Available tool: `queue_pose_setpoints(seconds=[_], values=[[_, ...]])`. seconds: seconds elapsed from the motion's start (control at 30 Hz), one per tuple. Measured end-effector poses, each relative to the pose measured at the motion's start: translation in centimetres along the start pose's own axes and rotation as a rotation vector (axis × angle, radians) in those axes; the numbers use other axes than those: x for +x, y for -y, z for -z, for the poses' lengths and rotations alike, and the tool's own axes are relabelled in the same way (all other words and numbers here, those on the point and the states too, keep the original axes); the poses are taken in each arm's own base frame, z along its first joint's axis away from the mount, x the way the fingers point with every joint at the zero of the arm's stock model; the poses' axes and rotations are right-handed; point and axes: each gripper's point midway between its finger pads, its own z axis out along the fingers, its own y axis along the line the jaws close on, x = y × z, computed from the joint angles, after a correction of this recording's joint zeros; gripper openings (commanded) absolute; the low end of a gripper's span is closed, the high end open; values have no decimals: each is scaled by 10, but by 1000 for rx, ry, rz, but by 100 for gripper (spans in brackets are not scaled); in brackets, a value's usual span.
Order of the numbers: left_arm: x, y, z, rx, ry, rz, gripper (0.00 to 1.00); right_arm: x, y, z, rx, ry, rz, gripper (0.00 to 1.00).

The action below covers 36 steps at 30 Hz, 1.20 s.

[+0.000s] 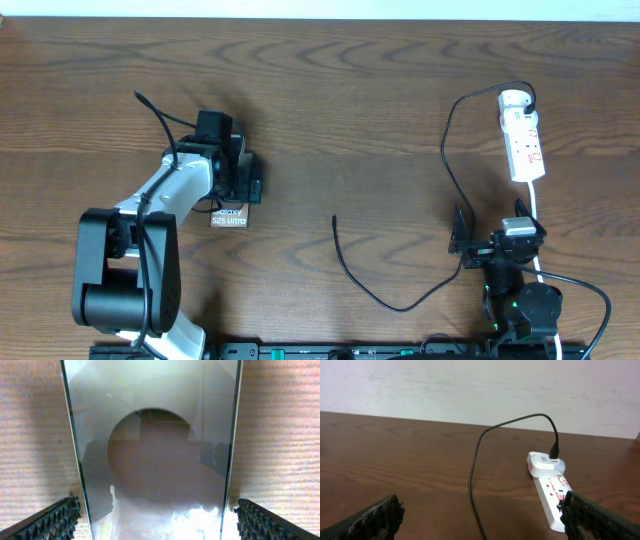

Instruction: Plug charger to phone and switch on socket

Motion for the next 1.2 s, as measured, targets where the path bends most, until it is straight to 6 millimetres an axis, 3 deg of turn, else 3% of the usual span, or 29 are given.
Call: queue_pose_setpoints(seconds=[1.2], values=[[5, -8, -3, -48, -43, 1, 98, 0, 0, 0, 0, 0, 0, 99]])
